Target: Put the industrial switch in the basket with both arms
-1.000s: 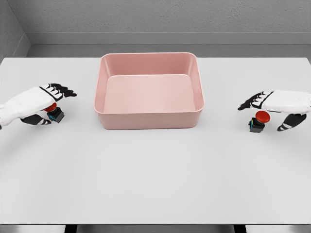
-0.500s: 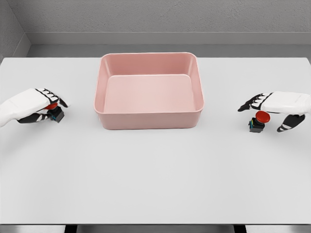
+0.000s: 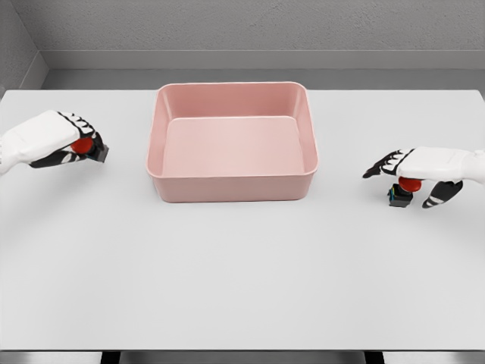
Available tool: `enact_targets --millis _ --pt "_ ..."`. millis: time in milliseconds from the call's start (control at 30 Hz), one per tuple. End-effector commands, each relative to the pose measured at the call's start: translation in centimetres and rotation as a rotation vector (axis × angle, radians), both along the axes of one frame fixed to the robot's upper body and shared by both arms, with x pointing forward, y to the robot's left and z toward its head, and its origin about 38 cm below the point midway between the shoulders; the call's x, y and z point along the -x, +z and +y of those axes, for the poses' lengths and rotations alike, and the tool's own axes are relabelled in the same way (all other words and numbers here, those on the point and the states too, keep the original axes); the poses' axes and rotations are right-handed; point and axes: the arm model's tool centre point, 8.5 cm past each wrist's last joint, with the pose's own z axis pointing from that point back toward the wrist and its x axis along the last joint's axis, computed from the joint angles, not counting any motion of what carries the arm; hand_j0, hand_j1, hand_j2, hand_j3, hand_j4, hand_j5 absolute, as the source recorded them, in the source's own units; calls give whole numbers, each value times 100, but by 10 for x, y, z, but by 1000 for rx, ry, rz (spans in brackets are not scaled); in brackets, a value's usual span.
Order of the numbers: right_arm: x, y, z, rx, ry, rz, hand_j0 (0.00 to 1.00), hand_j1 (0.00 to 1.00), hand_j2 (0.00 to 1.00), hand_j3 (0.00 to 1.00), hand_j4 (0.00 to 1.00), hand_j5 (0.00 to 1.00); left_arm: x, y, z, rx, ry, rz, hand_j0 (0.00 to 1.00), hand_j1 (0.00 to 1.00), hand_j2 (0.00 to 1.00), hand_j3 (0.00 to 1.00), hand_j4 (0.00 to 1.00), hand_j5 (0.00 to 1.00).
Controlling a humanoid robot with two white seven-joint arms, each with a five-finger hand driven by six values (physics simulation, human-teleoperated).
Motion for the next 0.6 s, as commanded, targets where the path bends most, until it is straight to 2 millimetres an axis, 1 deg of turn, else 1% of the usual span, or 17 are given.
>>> enact_targets --millis 0,33,100,133,167,300,333,400,533,567 --pt "-1 0 -2 7 -5 -2 94 94 94 94 94 94 3 10 -10 17 -34 -15 46 46 46 46 46 46" --pt "-1 0 -2 7 -5 -2 91 91 91 91 91 91 3 13 -13 22 -44 -24 46 46 46 46 46 46" --pt "-1 0 -2 9 -4 -2 89 89 89 89 89 89 4 16 -9 10 -39 -26 46 46 46 46 46 46" --pt "-1 0 -2 9 -6 -2 87 87 87 87 87 87 4 19 -11 9 -47 -32 46 46 46 46 46 46" --pt "-1 0 -2 9 -4 -2 86 86 86 86 86 86 6 25 -12 10 -56 -41 46 46 46 46 46 46" --pt "-1 0 -1 9 -3 -4 82 82 82 82 82 82 6 41 -25 19 -96 -79 46 46 46 46 46 46" --pt "-1 0 -1 9 -3 -3 81 81 81 81 81 81 6 48 -30 22 -114 -96 46 46 46 46 46 46" --pt "0 -1 -2 22 0 10 76 76 76 76 76 76 6 56 -36 29 -131 -113 46 46 46 46 46 46" --pt "0 -2 -3 25 -1 13 72 72 72 72 72 72 9 65 -47 37 -167 -137 46 46 46 46 46 46" --pt "0 -2 -3 25 -1 13 71 71 71 71 71 71 8 74 -51 42 -179 -158 46 46 46 46 46 46"
